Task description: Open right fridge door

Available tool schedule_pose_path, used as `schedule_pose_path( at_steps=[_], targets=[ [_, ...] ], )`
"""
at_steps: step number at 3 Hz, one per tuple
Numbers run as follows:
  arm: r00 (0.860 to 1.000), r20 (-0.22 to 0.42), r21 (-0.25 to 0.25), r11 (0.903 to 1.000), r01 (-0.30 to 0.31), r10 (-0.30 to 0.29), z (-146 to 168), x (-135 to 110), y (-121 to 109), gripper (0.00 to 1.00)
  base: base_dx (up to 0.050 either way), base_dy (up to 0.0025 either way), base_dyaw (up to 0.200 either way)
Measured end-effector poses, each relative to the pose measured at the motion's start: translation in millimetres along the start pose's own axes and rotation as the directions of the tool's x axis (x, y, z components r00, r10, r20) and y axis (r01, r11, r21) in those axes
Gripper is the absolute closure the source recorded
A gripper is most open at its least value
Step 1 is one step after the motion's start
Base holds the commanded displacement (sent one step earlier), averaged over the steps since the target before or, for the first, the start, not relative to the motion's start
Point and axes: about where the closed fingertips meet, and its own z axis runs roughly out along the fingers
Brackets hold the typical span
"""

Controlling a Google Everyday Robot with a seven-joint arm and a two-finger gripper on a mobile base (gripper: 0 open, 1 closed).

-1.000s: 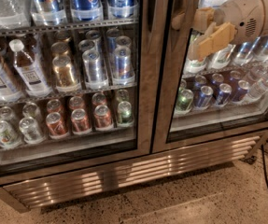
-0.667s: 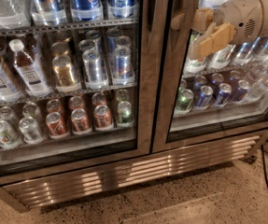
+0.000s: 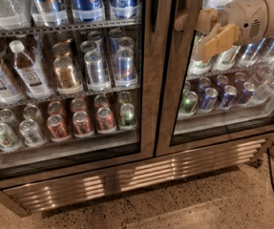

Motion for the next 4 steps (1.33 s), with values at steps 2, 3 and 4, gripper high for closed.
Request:
schedule_pose_path(
  at_steps=[2,3,4],
  targets=[
    [1.0,0.01,-0.025,0.9997,-0.002,0.002,0.4,-0.1,0.1,0.0,0.0,0.0,0.0],
    [1.0,0.01,-0.025,0.9997,-0.002,0.002,0.4,-0.1,0.1,0.19,0.0,0.0,0.0],
    [1.0,0.01,-0.025,0.9997,-0.002,0.002,0.4,-0.1,0.1,0.42,0.0,0.0,0.0]
  ],
)
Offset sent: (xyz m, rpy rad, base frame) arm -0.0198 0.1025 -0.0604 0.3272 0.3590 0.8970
